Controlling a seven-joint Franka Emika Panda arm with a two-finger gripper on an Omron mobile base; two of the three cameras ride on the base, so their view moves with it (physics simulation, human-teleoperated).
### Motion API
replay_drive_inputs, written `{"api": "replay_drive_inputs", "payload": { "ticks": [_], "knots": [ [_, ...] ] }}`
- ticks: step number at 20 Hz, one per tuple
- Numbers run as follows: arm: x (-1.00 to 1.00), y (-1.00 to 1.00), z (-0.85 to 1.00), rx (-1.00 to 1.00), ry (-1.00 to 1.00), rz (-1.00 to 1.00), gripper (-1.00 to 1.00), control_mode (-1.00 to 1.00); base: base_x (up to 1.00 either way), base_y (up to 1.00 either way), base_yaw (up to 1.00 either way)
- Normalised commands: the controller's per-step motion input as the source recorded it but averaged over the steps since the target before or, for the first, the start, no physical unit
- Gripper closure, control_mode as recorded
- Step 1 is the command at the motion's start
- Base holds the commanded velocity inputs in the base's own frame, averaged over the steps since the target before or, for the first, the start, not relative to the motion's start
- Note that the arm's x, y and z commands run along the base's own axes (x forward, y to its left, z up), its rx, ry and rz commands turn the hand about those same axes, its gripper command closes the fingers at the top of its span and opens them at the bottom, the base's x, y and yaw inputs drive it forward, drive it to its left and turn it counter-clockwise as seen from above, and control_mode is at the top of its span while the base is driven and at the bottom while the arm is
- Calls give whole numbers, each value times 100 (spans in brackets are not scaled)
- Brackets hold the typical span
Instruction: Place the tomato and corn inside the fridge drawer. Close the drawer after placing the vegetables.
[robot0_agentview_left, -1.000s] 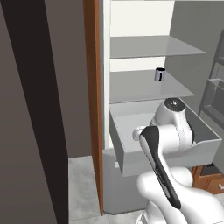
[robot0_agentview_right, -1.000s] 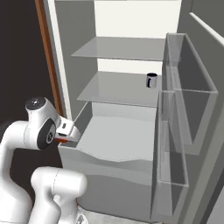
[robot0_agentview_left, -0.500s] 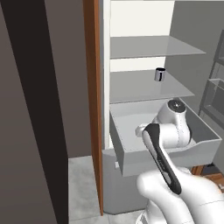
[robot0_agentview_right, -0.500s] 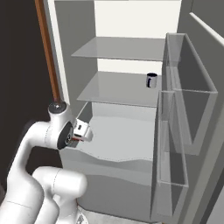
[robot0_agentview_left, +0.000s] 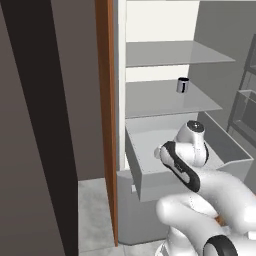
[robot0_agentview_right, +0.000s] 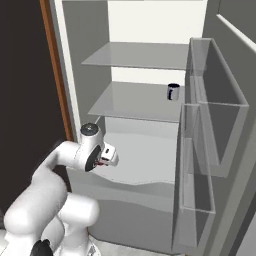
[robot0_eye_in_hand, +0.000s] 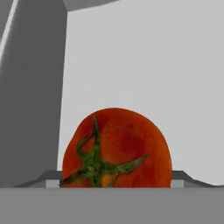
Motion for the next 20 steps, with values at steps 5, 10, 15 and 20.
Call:
{"api": "replay_drive_inputs", "payload": {
  "ticks": [5,10,15,20],
  "knots": [
    [14,-3,-66,0,23,0,100,-100,0,0,0],
    [0,-8,-49,0,20,0,100,-100,0,0,0],
    [-21,-13,-17,0,8,0,100,-100,0,0,0],
    [-51,-9,-17,0,3,0,100,-100,0,0,0]
  ]
}}
